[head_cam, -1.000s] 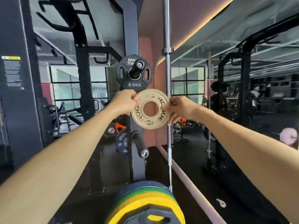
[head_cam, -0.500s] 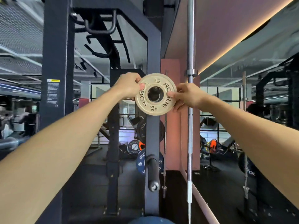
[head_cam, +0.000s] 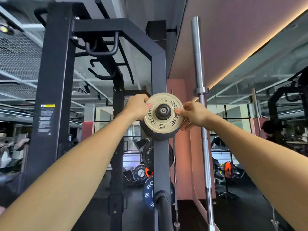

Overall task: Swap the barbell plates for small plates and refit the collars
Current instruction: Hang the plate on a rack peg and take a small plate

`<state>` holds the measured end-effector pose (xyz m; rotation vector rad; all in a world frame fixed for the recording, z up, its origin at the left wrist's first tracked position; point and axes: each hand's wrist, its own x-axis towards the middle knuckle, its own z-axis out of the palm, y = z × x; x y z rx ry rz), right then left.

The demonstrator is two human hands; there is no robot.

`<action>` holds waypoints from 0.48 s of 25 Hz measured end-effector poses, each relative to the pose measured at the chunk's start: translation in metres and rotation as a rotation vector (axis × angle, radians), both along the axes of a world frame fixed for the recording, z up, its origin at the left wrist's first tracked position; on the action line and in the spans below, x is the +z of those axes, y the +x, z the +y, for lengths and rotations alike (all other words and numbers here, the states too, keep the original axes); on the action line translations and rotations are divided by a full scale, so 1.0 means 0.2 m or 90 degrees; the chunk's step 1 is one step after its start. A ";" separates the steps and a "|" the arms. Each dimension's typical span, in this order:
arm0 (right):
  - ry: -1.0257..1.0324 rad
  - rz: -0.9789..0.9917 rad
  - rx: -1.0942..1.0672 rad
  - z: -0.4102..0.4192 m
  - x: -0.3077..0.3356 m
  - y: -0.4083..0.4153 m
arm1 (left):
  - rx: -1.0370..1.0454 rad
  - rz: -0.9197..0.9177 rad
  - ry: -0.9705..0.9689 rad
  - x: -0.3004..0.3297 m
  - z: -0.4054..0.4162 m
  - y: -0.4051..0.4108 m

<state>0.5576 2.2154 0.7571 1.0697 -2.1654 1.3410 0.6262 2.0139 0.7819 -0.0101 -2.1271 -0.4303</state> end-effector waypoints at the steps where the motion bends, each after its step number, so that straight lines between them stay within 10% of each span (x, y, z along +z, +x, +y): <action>1: 0.000 -0.001 -0.004 -0.02 0.00 -0.05 | 0.004 0.008 0.006 0.00 -0.02 -0.05; 12: 0.024 -0.046 -0.087 -0.24 0.01 -0.49 | 0.051 0.039 0.062 -0.03 -0.17 -0.54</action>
